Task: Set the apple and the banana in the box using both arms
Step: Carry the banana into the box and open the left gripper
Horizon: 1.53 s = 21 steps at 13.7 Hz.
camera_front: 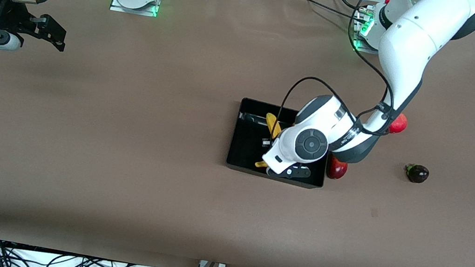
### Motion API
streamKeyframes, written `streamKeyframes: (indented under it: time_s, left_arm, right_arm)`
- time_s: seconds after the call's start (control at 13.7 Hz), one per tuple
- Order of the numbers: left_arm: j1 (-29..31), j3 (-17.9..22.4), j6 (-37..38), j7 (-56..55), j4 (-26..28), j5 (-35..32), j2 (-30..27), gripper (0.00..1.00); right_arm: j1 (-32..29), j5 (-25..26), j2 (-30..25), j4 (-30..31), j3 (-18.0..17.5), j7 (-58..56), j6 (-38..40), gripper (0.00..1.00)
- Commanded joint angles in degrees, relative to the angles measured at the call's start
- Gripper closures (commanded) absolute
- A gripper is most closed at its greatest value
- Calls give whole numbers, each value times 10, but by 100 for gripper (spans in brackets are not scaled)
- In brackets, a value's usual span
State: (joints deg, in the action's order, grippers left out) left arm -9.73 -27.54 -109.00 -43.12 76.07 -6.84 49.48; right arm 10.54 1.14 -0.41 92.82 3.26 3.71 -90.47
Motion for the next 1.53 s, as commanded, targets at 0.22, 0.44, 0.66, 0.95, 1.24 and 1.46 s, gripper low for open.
streamKeyframes:
  time_s: [0.22, 0.44, 0.66, 0.95, 1.24, 1.46]
  left_arm:
    - [-5, 0, 7, 1, -3, 2, 37, 38]
    - [-3, 7, 16, 0, -8, 1, 27, 0]
    - [24, 8, 58, 2, -16, 0, -18, 0]
    - [82, 7, 136, 32, -19, 0, -114, 0]
    - [157, 7, 207, 179, -19, 0, -189, 0]
    - [208, 7, 260, 294, -19, -6, -232, 0]
  right_arm:
    - [-6, 3, 1, -5, -7, -1, 4, 0]
    - [-6, 3, 1, -6, -7, -5, 3, 0]
    - [-6, 3, 1, -7, -8, -6, 4, 0]
    - [-6, 3, 1, -7, -7, -7, 4, 0]
    - [-6, 2, 1, -7, -8, -7, 5, 0]
    - [-6, 2, 1, -7, -8, -8, 5, 0]
